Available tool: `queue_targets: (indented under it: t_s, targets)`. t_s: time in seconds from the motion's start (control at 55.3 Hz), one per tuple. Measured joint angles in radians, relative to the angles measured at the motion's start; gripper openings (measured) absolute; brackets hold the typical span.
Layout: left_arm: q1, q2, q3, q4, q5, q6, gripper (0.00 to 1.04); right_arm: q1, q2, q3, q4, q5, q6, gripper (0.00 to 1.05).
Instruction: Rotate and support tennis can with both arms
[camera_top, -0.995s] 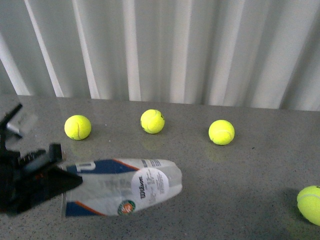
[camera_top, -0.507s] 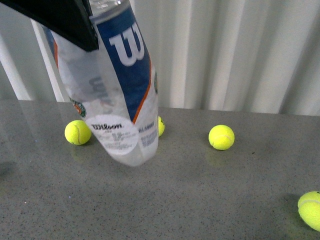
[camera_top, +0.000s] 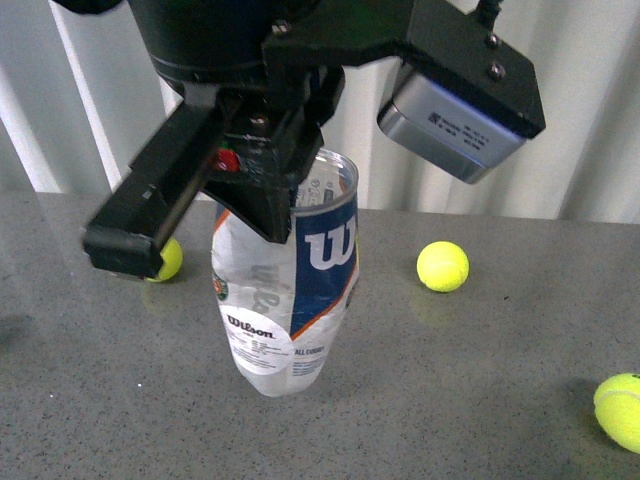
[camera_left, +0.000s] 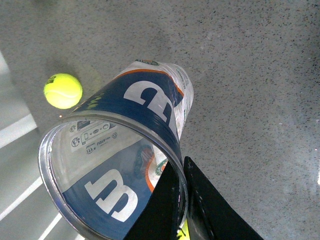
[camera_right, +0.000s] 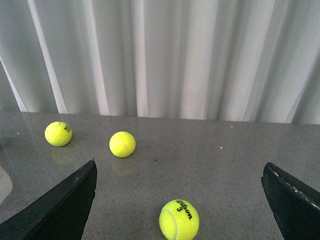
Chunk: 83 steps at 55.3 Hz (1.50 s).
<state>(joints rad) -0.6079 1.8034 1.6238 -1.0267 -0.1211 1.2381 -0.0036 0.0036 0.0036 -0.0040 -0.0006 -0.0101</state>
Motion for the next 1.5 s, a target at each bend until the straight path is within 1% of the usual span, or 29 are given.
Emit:
queue_targets:
  t_s: [0.217,0.597,0.724,0.923,0.959,0.995,1.23,1.267,1.339,1.43,1.466,1.484,1.502]
  targets:
    - [0.025,0.079,0.01,0.071,0.02,0.0,0.04,0.0,0.0,0.0,0.0,0.0,0.0,0.97]
    - [0.088,0.153,0.05,0.059,0.093,-0.027,0.04,0.0,0.0,0.0,0.0,0.0,0.0,0.97]
    - [0.089,0.158,0.05,0.056,0.122,-0.04,0.04,0.0,0.0,0.0,0.0,0.0,0.0,0.97]
    - [0.089,0.158,0.048,0.052,0.12,-0.04,0.04,0.0,0.0,0.0,0.0,0.0,0.0,0.97]
    - [0.089,0.158,0.048,0.054,0.121,-0.041,0.07,0.0,0.0,0.0,0.0,0.0,0.0,0.97]
    - [0.089,0.158,0.045,0.059,0.12,-0.043,0.14,0.0,0.0,0.0,0.0,0.0,0.0,0.97]
    - [0.094,0.158,0.045,0.052,0.113,-0.047,0.48,0.0,0.0,0.0,0.0,0.0,0.0,0.97]
    - [0.095,0.157,0.046,0.047,0.115,-0.049,0.57,0.0,0.0,0.0,0.0,0.0,0.0,0.97]
    - [0.095,0.151,0.051,0.032,0.129,-0.058,0.71,0.0,0.0,0.0,0.0,0.0,0.0,0.97]
    - [0.095,0.137,0.059,0.024,0.133,-0.065,0.83,0.0,0.0,0.0,0.0,0.0,0.0,0.97]
    - [0.095,0.126,0.065,0.019,0.135,-0.066,0.9,0.0,0.0,0.0,0.0,0.0,0.0,0.97]
    - [0.095,0.116,0.068,0.019,0.144,-0.069,0.96,0.0,0.0,0.0,0.0,0.0,0.0,0.97]
    - [0.095,0.108,0.071,0.018,0.151,-0.071,0.99,0.0,0.0,0.0,0.0,0.0,0.0,0.97]
